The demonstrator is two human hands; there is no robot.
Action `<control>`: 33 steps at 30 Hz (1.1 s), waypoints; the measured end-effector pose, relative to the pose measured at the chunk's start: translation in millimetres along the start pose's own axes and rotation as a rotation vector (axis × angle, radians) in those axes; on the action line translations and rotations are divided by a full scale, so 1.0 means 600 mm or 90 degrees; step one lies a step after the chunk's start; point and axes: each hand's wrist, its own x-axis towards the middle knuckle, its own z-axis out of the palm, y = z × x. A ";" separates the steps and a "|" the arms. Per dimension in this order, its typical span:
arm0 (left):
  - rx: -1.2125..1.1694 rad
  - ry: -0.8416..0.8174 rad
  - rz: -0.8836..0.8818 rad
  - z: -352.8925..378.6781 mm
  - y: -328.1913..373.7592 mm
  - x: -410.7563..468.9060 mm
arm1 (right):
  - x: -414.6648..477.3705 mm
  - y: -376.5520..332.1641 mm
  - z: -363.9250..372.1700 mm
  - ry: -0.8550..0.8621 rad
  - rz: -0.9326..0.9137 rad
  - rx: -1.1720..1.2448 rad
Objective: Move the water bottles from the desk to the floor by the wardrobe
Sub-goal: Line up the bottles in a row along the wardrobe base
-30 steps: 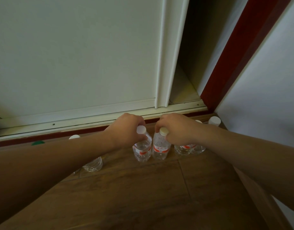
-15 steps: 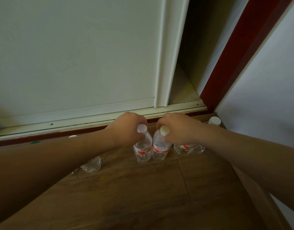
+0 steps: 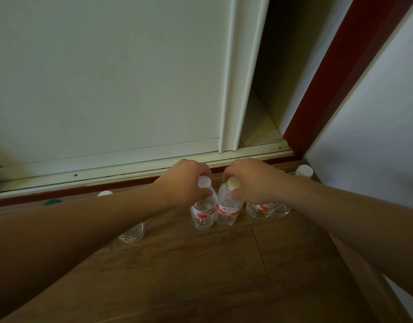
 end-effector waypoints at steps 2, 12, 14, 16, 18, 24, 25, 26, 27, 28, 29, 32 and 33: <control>0.009 -0.002 0.000 -0.002 0.000 -0.001 | 0.000 0.001 -0.001 0.002 0.003 0.004; 0.013 -0.009 0.020 -0.007 0.003 0.001 | -0.007 0.010 -0.006 0.008 0.012 0.011; 0.008 -0.009 0.026 -0.003 0.004 0.003 | -0.007 0.012 -0.005 0.010 0.011 0.019; -0.003 -0.004 0.028 0.000 0.004 0.004 | -0.008 0.013 -0.003 0.013 0.012 0.024; -0.012 0.005 0.017 0.003 0.003 0.005 | -0.007 0.015 -0.002 0.014 0.012 0.027; -0.037 0.028 -0.038 0.007 0.000 0.005 | -0.007 0.021 0.002 0.017 0.013 0.033; -0.035 0.028 -0.038 0.007 0.001 0.005 | -0.006 0.021 0.002 0.017 0.011 0.032; -0.029 0.026 -0.034 0.006 0.002 0.006 | -0.006 0.021 0.002 0.017 0.009 0.032; -0.023 0.023 -0.029 0.004 0.003 0.006 | -0.006 0.022 0.002 0.017 0.009 0.032; -0.020 0.020 -0.025 0.002 0.004 0.006 | -0.006 0.022 0.002 0.017 0.009 0.033; -0.020 0.019 -0.023 0.000 0.006 0.006 | -0.007 0.022 0.001 0.017 0.008 0.033; -0.012 0.017 -0.019 -0.006 0.008 0.006 | -0.008 0.022 0.000 0.013 0.007 0.035; -0.010 0.013 -0.015 -0.006 0.008 0.005 | -0.008 0.021 0.000 0.014 0.007 0.035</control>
